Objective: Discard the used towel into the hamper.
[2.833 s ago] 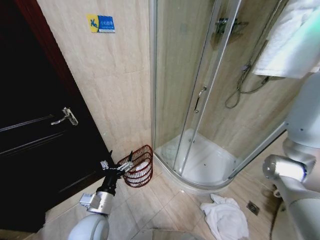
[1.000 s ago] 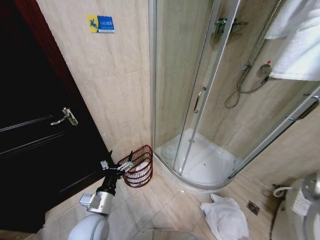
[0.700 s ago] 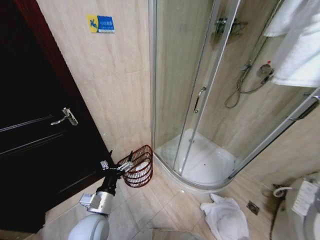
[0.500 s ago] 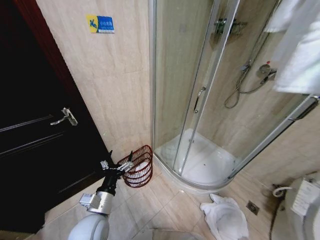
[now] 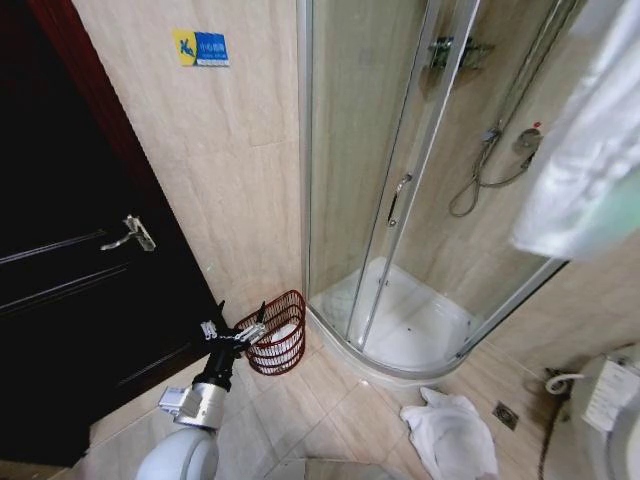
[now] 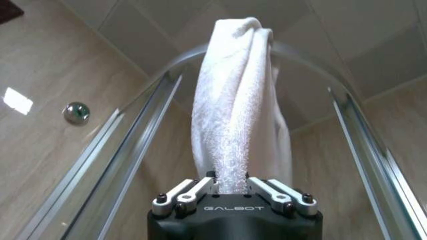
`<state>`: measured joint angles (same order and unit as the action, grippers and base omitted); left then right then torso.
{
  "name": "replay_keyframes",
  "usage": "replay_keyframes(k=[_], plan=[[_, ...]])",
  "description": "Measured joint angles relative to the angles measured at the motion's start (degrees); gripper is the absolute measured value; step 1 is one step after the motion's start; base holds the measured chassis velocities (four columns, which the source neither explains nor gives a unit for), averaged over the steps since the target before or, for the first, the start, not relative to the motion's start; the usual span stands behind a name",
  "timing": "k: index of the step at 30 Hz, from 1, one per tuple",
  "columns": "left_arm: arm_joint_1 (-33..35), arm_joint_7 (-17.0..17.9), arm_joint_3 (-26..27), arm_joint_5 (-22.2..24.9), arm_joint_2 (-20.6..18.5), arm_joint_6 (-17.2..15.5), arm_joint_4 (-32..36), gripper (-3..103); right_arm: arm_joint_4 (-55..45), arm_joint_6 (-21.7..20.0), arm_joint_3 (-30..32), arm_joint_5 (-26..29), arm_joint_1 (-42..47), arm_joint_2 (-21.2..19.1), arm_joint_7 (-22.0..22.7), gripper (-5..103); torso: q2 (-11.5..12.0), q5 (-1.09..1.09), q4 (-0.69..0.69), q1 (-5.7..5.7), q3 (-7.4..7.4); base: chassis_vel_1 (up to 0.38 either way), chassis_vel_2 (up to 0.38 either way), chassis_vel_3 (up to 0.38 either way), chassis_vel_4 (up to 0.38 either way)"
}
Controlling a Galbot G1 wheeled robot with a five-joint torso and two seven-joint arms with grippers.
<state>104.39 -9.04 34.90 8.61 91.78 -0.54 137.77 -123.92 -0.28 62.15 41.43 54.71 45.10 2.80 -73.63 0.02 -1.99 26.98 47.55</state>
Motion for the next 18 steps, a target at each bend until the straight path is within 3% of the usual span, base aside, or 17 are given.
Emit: replay_keyframes(k=[10, 18], plan=[[0.00, 0.00, 0.01, 0.00, 0.00, 0.00, 0.00, 100, -7.36, 9.08, 3.10, -6.06, 15.11, 14.05, -2.56, 10, 0.00, -0.01, -0.01, 0.00, 0.00, 0.000, 0.000, 0.000, 0.000], [0.00, 0.00, 0.01, 0.00, 0.00, 0.00, 0.00, 100, -10.19, 13.39, 2.30, -10.40, 20.14, 20.48, -3.54, 10, 0.00, -0.04, -0.02, 0.00, -0.01, 0.000, 0.000, 0.000, 0.000]])
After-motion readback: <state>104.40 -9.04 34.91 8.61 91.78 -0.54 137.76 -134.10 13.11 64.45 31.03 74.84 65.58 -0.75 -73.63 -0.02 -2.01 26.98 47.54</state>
